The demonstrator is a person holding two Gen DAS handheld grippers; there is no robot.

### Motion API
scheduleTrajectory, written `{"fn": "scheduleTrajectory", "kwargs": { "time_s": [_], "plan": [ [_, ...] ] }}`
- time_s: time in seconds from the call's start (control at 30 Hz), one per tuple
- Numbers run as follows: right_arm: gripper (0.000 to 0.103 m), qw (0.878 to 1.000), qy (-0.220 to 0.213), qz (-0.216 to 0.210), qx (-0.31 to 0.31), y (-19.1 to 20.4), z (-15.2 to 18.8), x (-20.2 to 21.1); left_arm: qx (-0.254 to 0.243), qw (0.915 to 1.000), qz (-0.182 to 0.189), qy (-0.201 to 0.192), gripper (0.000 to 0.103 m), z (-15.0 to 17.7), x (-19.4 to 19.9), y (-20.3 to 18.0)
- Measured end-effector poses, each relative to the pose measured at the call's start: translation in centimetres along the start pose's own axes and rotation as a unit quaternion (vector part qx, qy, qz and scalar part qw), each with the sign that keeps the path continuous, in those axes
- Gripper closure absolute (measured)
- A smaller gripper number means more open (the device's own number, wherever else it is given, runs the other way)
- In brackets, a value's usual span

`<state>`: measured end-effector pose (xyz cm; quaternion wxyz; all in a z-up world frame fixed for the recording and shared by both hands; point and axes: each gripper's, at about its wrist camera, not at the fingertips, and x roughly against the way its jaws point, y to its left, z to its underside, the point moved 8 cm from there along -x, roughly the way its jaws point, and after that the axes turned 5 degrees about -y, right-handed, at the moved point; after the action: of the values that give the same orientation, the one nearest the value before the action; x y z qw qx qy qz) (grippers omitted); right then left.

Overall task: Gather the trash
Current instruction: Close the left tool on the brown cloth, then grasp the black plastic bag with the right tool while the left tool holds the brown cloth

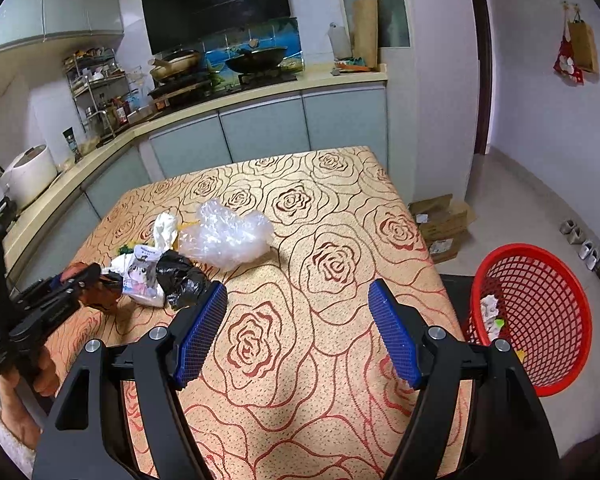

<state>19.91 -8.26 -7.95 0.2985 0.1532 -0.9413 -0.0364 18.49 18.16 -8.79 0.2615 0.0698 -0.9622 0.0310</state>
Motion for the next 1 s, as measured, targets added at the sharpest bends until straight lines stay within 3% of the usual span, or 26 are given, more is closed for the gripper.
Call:
{"fn": "scheduleTrajectory", "kwargs": {
  "time_s": [0.57,0.9,1.0],
  "plan": [
    [0.032,0.993,0.044,-0.069,0.082,7.9,1.6,-8.4,0.005,0.9996,0.005,-0.028,0.073,-0.6,2.8,1.0],
    [0.032,0.986,0.084,-0.079,0.123,10.3,2.3,-12.2,0.094,0.9941,0.055,-0.006,0.074,-0.9,2.3,4.3],
    [0.032,0.984,0.092,-0.078,0.128,10.6,2.7,-13.2,0.096,0.9943,0.047,-0.006,0.074,-0.8,2.2,4.9]
  ]
}}
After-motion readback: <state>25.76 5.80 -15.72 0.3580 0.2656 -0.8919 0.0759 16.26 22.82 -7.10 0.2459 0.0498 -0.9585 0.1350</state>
